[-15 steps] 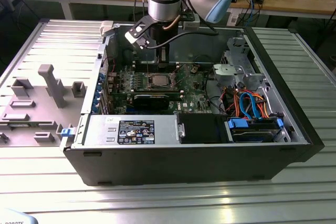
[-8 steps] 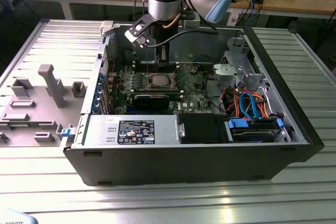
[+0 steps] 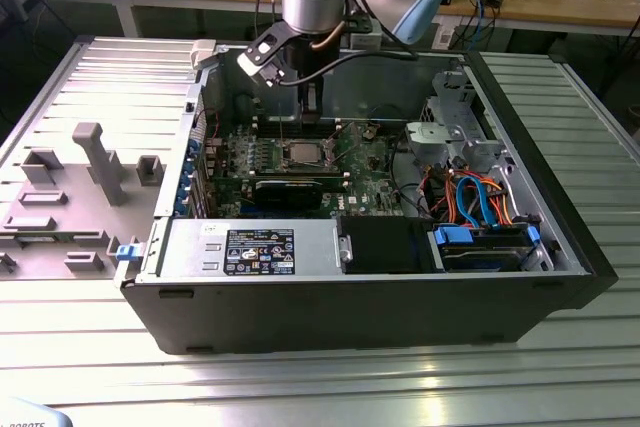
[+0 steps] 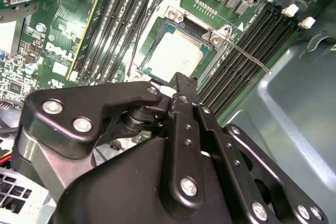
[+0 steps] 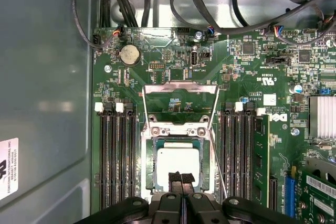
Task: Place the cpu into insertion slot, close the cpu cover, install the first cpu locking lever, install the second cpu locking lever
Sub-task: 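Close the cpu cover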
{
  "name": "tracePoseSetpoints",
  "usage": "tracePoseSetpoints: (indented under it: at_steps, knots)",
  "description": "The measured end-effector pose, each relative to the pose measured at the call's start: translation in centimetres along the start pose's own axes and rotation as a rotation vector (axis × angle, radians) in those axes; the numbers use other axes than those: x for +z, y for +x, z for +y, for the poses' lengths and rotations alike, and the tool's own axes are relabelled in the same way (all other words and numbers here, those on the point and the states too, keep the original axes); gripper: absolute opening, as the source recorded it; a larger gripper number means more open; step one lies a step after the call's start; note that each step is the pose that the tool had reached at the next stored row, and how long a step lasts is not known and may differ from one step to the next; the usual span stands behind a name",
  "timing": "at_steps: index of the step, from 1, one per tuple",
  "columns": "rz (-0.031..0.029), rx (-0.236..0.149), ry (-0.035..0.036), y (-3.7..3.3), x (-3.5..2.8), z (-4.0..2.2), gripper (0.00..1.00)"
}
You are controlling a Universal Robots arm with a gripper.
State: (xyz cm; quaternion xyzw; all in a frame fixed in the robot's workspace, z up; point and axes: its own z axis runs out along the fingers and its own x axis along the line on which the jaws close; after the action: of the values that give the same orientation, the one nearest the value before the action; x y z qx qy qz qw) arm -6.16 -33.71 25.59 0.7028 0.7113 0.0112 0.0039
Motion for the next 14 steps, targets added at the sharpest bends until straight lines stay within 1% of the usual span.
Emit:
tracePoseSetpoints:
  at_steps: [2,14]
  knots:
    - [0.0002,0.0,-0.0002,0.0,-0.22,0.01,0.11]
    - [0.0,0.0,0.0,0.0,-0.25,0.18,0.11]
